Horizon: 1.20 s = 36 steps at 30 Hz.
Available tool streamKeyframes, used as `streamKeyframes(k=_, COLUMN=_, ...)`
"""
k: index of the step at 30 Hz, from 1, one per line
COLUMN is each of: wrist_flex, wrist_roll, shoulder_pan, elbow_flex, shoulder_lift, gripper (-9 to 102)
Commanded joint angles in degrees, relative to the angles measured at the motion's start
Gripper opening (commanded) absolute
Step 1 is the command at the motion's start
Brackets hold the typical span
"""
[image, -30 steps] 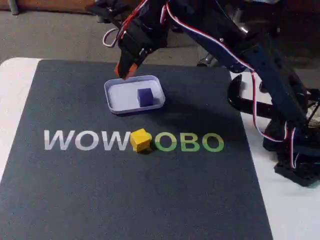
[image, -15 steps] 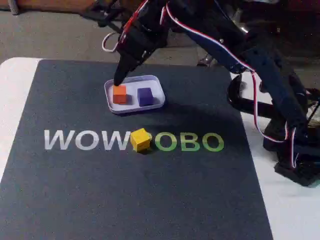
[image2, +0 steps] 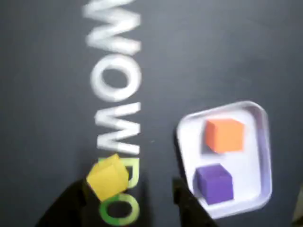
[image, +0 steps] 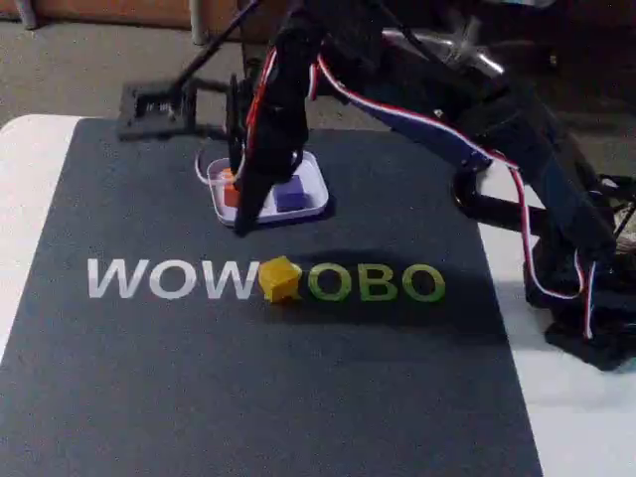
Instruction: Move blocks one by one until all three blocks are in the tray.
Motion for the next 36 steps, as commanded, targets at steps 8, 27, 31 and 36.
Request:
streamKeyframes(k=8, wrist_flex=-0.18, wrist_roll=-12.30, shoulder_pan=-0.79, elbow_flex=22.68, shoulder_lift=18.19, gripper=21)
streamKeyframes(k=27, wrist_flex=-24.70, wrist_roll=-18.72, shoulder_pan=-0.79, elbow_flex=58.71, shoulder_lift=31.03, gripper=22)
streamKeyframes(k=31, wrist_flex=-27.77, wrist_roll=-19.95, shoulder_pan=-0.26, elbow_flex=64.69, shoulder_lift=33.57, gripper=22)
streamKeyframes(k=36, wrist_flex=-28.12, wrist_roll=-20.39, shoulder_pan=-0.88, elbow_flex=64.69, shoulder_lift=32.96, gripper=22)
